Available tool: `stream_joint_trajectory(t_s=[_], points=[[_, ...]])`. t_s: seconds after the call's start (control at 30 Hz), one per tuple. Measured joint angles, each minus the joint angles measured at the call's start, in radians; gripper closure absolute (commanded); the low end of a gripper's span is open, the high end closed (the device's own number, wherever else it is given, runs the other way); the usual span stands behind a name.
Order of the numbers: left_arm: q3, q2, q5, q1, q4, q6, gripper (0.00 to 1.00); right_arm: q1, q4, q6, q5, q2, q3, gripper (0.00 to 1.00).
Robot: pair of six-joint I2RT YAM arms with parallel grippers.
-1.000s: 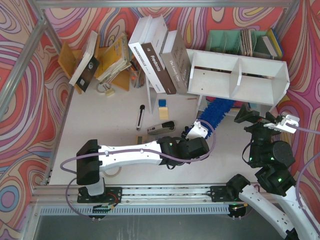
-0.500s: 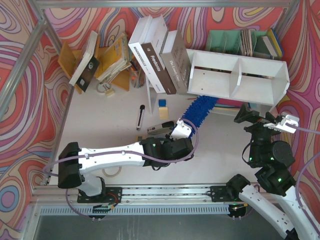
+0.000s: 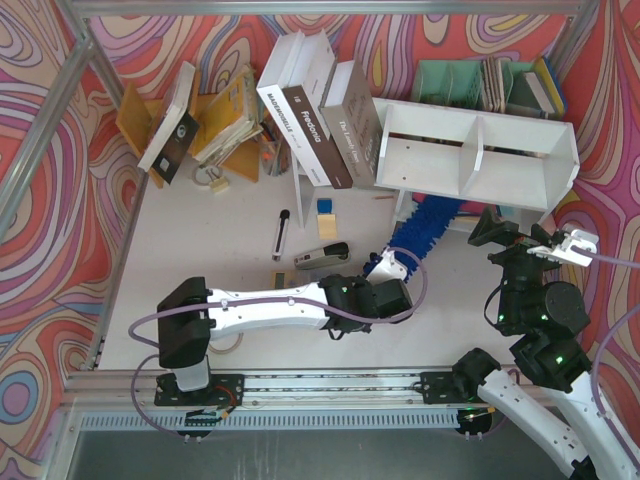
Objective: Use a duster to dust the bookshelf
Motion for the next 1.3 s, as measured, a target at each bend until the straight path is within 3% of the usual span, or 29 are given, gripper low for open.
stream_joint_trajectory(t_s=[0.23,0.57,1.0,1.3], points=[[-0.017,-0.014,0.005,0.0,0.003,0.008,1.0,0.0,0.0,0.0,0.0,0.0,0.0,0.01],[-0.197,-0.294,-0.068,0.006,0.033,-0.01,1.0,0.0,0.0,0.0,0.0,0.0,0.0,0.01],[-0.218,-0.154,-0.023,0.002,0.049,-0.029,1.0,0.0,0.0,0.0,0.0,0.0,0.0,0.01],[-0.218,-0.163,-0.038,-0.057,0.091,0.013,1.0,0.0,-0.001,0.0,0.0,0.0,0.0,0.01]])
